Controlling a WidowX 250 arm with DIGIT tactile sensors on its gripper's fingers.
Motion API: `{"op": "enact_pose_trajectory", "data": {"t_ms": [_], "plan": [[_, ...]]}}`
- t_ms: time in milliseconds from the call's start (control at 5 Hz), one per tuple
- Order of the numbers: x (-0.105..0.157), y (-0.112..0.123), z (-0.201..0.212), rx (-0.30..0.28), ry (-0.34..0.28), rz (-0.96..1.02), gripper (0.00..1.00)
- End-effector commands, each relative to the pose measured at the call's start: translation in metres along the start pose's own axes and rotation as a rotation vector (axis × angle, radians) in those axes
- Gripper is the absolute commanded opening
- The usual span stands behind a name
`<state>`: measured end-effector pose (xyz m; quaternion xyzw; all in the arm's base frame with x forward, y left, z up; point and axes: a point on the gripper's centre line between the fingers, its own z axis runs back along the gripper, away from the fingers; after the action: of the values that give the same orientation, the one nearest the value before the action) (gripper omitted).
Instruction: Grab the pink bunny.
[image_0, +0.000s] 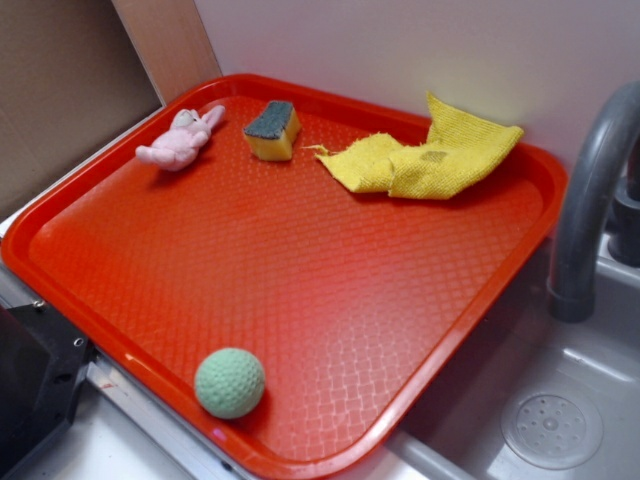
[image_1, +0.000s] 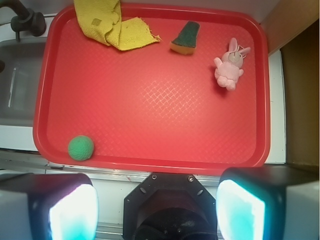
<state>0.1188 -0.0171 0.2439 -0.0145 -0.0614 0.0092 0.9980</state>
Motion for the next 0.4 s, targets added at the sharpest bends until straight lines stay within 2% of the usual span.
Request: {"op": "enact_pose_trajectory", "data": {"t_ms": [0, 200], "plan": [[0.0, 0.0, 0.0, 0.0, 0.0, 0.0, 1.0], [0.047, 0.049, -0.033, 0.024, -0.074, 0.246, 1.0]]}}
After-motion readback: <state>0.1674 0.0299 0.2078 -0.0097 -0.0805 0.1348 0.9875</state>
